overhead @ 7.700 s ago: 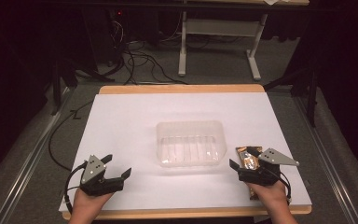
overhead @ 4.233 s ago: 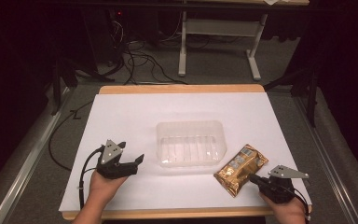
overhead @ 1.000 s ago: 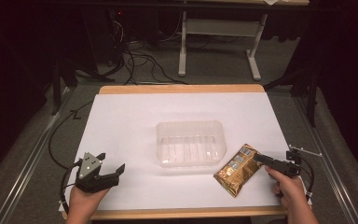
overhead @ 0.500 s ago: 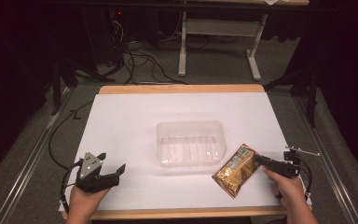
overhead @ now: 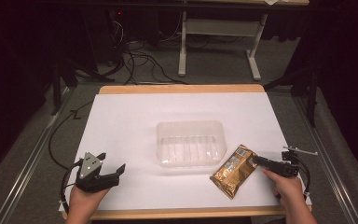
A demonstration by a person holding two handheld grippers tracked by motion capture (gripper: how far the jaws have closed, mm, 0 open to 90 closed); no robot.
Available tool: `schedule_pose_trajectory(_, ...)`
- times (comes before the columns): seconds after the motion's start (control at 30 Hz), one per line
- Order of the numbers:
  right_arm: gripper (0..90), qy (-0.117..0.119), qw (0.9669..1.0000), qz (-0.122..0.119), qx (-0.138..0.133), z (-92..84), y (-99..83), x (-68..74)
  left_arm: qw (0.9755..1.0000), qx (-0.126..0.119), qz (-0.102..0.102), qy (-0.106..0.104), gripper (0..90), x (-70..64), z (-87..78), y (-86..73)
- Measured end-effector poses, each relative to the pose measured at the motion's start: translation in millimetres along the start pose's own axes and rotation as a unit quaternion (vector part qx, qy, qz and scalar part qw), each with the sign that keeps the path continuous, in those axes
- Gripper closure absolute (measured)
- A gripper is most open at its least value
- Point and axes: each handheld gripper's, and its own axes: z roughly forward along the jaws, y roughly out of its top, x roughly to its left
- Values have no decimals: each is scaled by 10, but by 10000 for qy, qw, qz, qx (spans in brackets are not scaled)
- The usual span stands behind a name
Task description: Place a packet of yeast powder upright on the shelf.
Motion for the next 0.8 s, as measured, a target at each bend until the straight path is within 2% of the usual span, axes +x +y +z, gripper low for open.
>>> schedule_pose_trajectory(0.1, 822, 1, 10000, -66, -7, -1, 1, 5, 10000, 7, 18, 9, 187, 3, 1, 1)
schedule_pose_trajectory(0.23, 849, 6, 10000, -68, -13, -10, 3, 5, 10000, 3, 6, 5, 187, -1, 0, 1)
schedule_pose_trajectory(0.8, 881, 121, 9997, -118, -173, -48, 7, 23, 10000, 5, 7, 1, 187, 4, -4, 2)
